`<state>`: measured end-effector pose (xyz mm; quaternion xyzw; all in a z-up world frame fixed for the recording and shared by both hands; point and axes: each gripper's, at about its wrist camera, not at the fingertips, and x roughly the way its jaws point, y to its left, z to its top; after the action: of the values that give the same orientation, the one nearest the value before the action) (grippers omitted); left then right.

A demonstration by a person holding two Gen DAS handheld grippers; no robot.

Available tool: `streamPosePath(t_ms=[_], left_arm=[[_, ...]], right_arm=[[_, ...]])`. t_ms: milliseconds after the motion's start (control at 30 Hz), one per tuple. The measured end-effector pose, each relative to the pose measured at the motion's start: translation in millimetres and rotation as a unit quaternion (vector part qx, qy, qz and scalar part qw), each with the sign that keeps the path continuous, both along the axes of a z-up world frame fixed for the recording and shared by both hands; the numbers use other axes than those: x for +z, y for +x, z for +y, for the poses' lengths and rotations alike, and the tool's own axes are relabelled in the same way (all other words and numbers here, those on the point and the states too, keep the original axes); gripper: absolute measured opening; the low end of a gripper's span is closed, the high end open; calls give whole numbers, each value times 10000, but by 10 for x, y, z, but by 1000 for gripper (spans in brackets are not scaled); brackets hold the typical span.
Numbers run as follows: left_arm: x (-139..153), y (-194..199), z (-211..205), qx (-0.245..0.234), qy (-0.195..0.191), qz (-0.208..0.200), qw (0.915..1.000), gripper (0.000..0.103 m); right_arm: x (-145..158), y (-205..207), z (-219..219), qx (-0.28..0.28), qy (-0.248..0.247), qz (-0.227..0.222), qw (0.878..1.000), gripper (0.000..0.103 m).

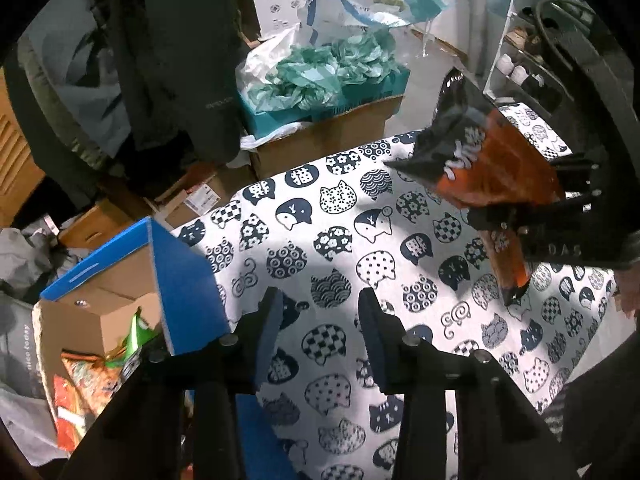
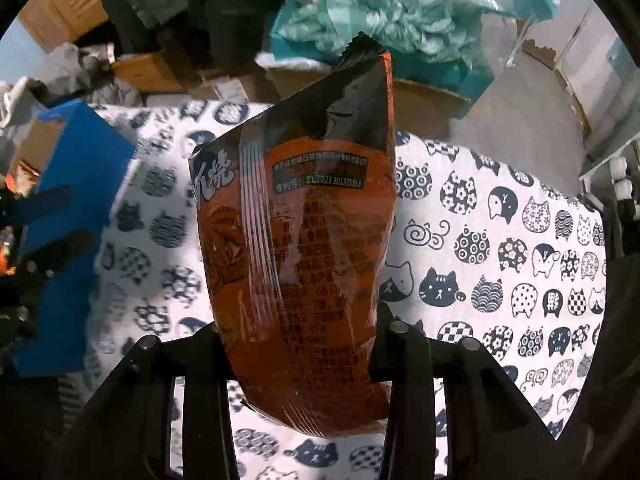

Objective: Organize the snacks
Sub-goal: 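Lift and carry the orange bag with the right tool to the box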

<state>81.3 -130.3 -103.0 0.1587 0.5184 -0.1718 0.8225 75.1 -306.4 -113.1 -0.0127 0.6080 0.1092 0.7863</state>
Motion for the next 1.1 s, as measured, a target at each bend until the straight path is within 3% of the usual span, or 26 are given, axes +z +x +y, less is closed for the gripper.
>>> streamPosePath(t_ms=[467,733,1100], left_arm=[[477,-302,454,378,-152,-271,9988,29],[712,-368,875,819,-335,-409,9952,27],[822,-427,1482,1431,-383,-545,9875,27]], right_arm=[[565,-80,503,269,264,-395,9985,36],[755,-78,915,565,426,-528,9961,36],[894,28,1514,985,594,-568,9917,36]])
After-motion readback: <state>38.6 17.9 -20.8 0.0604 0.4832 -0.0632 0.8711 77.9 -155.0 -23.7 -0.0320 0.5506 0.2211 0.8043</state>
